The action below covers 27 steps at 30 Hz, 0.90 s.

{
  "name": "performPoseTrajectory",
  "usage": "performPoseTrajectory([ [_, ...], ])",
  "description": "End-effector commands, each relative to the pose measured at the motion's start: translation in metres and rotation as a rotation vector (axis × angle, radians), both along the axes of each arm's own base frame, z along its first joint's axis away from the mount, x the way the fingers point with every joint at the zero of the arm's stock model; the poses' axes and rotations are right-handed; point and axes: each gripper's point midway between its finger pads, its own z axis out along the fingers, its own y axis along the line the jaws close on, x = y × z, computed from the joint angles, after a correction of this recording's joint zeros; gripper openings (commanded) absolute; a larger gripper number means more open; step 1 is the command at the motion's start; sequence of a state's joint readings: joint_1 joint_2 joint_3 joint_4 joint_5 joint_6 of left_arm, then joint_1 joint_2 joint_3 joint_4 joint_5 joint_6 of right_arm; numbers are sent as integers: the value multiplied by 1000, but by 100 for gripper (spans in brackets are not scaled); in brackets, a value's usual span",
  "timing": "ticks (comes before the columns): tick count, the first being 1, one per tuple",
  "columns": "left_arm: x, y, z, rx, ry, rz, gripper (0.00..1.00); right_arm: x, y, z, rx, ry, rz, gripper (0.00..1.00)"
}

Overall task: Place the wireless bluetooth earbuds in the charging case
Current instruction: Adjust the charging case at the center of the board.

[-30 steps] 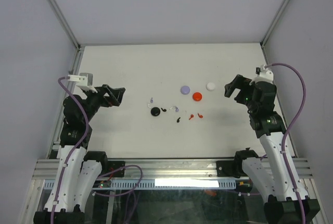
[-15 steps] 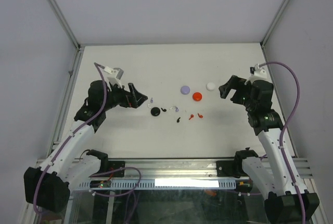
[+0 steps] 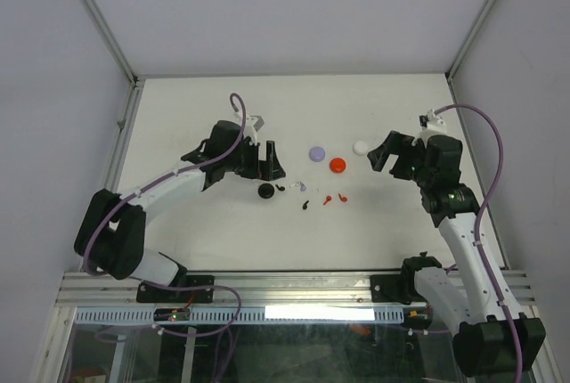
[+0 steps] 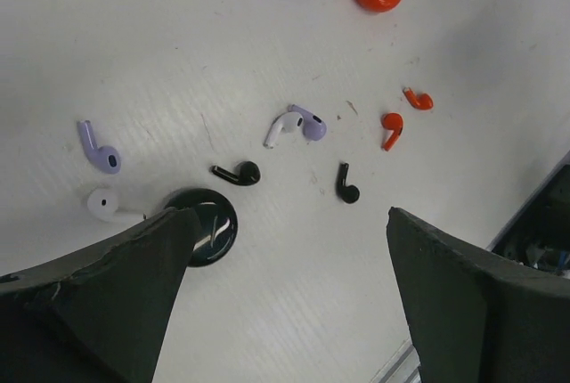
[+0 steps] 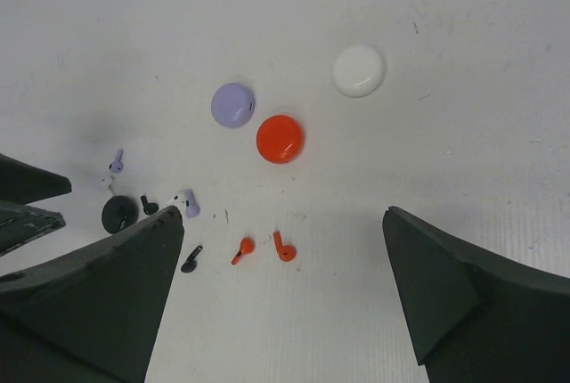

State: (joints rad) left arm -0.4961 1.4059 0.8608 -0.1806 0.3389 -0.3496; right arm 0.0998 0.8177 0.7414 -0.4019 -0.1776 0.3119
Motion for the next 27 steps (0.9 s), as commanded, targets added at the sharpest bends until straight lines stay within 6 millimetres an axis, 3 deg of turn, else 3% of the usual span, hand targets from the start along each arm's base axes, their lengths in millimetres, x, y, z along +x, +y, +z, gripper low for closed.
performPoseTrajectory([
  [1,23,-15,-2,22,-31,-28,95,4,9,9,22,-44,52,99],
  [6,28,-20,-28,59,27,-52,95,5,10,6,21,-33,57,99],
  [16,0,-22,-59,97,128,-74,93,6,12,3,23,-20,71,99],
  [27,-49,-25,-63,134,210,-82,90,7,14,0,27,-10,80,99],
])
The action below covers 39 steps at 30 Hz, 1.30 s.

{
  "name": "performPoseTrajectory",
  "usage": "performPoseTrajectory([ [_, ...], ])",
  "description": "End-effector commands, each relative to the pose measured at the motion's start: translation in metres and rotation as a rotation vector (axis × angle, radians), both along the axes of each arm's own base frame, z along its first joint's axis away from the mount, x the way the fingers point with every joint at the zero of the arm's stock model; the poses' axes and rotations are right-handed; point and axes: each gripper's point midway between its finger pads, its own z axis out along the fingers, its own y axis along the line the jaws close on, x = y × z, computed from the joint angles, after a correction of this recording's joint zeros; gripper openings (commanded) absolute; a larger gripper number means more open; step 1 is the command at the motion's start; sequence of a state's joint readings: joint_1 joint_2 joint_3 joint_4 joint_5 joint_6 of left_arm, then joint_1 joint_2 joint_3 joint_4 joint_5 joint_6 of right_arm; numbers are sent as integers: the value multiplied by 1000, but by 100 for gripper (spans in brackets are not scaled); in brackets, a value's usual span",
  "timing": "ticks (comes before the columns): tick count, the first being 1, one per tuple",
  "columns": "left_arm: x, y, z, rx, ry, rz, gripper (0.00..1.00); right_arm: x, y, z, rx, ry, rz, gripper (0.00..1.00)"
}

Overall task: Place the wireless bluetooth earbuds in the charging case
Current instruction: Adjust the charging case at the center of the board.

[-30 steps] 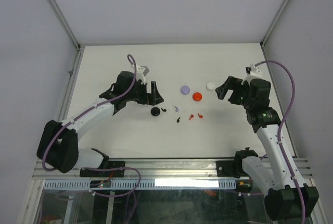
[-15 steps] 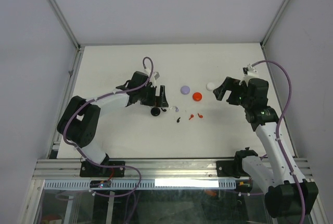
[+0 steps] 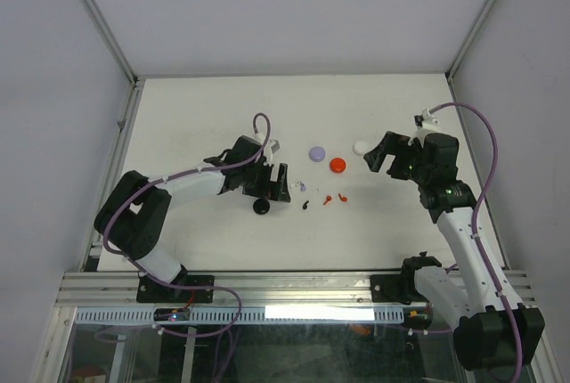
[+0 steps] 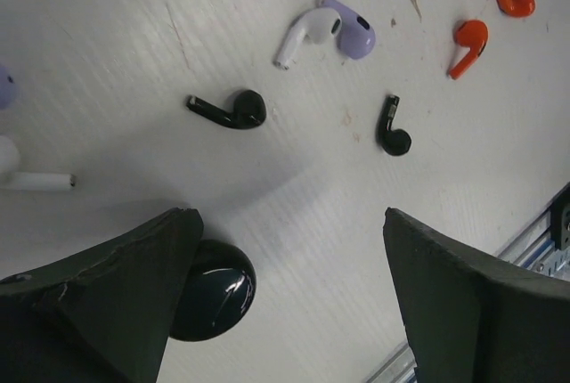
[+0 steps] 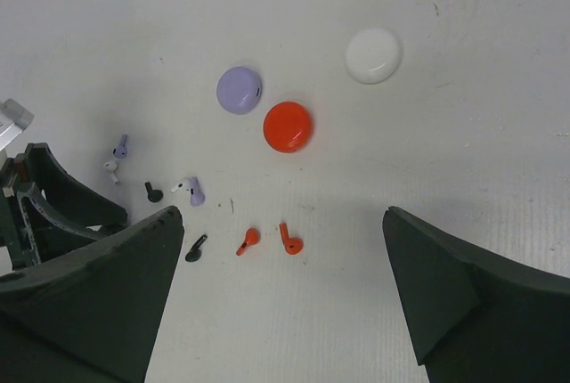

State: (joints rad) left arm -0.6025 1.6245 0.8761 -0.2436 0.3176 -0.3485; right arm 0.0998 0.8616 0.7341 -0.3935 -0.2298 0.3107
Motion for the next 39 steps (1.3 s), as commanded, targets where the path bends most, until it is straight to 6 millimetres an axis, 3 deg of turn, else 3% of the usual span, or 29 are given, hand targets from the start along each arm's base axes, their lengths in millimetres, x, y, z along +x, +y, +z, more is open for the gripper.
performPoseTrajectory([
  [1,-16,-4,19,-6,-10,16,90,6,5,13,9,-55,34,99],
  [11,-12,30,28,201,-80,104,92,6,8,11,16,-47,50,99],
  [21,-36,41,5,247,43,154,93,6,9,11,18,-46,59,99],
  [31,-46,36,-18,315,90,136,93,4,10,12,20,-56,60,99],
  [39,-53,8,-6,257,102,123,92,4,11,11,23,-53,64,99],
])
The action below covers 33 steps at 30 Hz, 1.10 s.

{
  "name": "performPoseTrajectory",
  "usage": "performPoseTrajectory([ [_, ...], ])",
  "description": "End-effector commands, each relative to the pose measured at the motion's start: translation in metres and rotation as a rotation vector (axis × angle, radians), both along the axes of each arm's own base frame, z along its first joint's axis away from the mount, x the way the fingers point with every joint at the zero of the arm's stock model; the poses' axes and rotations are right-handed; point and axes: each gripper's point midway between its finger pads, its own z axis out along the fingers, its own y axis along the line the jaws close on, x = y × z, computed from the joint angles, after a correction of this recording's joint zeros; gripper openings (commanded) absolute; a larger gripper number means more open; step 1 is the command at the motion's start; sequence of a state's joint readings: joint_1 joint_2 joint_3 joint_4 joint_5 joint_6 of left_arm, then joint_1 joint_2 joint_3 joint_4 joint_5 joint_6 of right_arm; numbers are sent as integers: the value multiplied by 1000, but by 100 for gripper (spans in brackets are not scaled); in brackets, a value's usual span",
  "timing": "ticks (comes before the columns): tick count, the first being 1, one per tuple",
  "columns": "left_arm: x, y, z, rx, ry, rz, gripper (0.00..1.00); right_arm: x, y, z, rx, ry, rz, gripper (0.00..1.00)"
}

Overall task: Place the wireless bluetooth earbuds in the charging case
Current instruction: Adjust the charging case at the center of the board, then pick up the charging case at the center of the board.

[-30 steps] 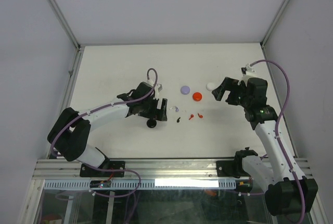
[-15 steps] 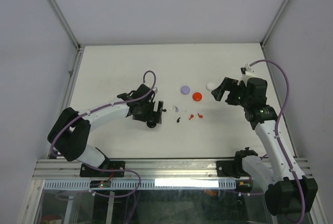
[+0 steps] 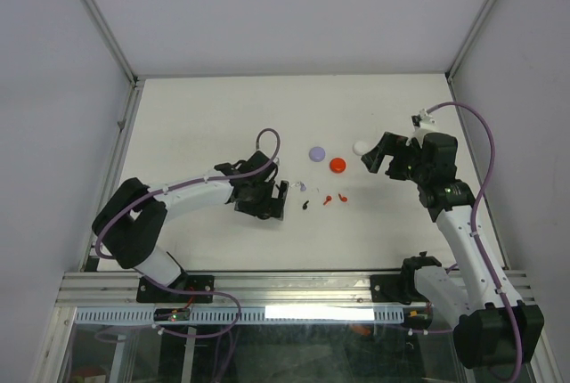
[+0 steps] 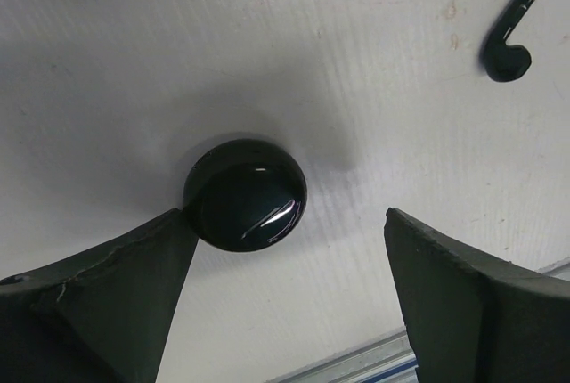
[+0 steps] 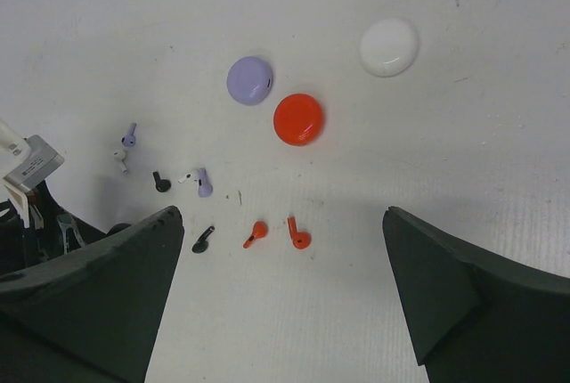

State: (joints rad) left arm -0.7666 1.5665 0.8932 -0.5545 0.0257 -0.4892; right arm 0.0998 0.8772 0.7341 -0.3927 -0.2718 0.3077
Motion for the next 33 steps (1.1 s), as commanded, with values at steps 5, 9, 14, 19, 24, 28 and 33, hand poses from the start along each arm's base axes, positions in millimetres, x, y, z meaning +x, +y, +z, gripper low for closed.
performPoseTrajectory([
  [5,-4,-42,16,-94,25,20,93,5,4,14,8,-68,27,99],
  [9,-9,-66,27,-162,18,-4,94,5,5,13,10,-65,30,99],
  [14,-12,-75,38,-169,-19,-57,94,4,8,14,18,-67,50,99],
  [19,2,-52,44,-9,-116,-165,96,2,14,19,34,-84,86,99],
  [24,12,-35,41,145,-173,-380,97,0,17,22,40,-99,103,99],
  [28,18,-27,31,228,-204,-556,97,-1,17,24,42,-106,107,99],
  [33,29,-22,19,307,-237,-726,92,-4,18,27,46,-118,116,99],
])
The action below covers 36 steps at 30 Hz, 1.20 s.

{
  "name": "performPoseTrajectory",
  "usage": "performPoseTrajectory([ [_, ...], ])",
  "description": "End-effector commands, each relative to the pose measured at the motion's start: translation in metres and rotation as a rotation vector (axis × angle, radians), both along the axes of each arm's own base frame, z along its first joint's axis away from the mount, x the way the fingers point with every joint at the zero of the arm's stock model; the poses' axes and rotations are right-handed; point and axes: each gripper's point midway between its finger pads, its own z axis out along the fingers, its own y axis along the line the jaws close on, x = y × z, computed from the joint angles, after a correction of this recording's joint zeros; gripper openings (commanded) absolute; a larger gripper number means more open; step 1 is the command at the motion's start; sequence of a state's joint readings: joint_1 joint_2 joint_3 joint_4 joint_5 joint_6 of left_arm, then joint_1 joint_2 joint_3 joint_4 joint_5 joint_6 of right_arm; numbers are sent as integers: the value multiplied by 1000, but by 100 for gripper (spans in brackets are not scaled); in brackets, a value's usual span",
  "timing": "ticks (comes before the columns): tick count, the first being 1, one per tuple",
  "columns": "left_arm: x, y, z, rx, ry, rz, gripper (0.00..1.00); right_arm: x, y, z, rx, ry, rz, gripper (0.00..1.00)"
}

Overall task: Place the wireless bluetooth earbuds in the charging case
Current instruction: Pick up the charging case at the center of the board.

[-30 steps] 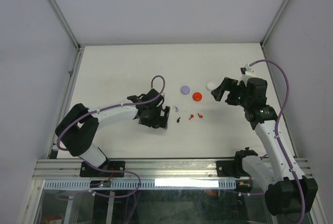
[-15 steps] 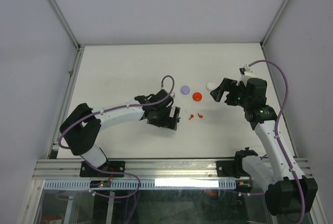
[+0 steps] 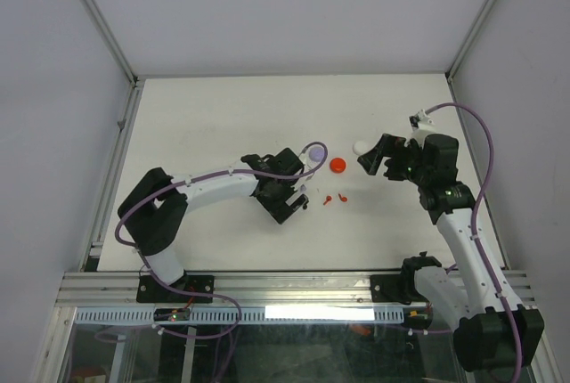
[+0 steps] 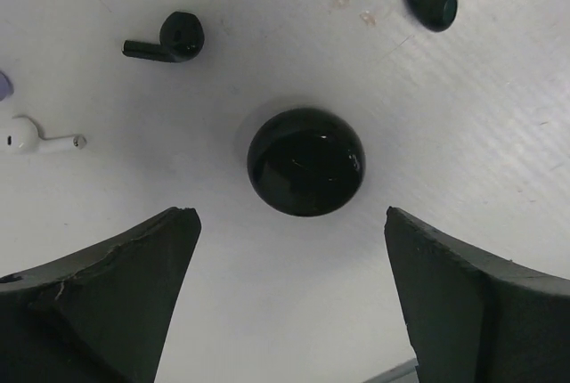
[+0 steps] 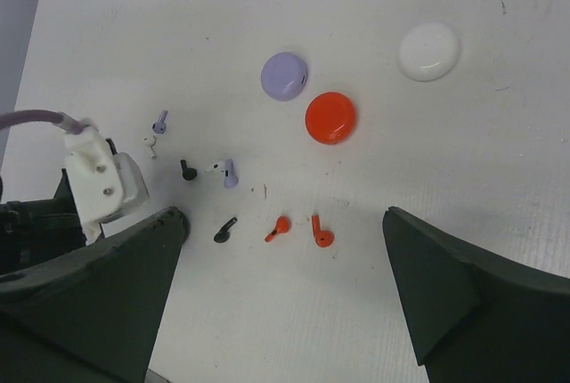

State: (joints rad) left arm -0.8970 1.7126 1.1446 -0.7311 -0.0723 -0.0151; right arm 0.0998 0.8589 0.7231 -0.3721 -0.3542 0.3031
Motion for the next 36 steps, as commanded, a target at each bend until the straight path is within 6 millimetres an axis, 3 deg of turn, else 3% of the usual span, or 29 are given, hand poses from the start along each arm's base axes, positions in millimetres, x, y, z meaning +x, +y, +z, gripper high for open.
performPoseTrajectory([
  [1,19,-1,2,70,-79,-217,91,1,6,20,10,-96,42,99],
  [9,20,-11,-17,71,-38,-295,80,-2,7,24,13,-110,46,99],
  [19,16,-17,-19,31,-18,-281,72,-1,9,21,15,-97,62,99],
  [23,14,-19,-19,10,-15,-270,62,-1,12,19,19,-86,73,99],
  [29,16,-24,-13,-44,-43,-186,49,-2,18,16,30,-65,103,99],
  [36,22,-30,6,-157,-125,-58,43,-8,37,12,51,-37,188,99],
])
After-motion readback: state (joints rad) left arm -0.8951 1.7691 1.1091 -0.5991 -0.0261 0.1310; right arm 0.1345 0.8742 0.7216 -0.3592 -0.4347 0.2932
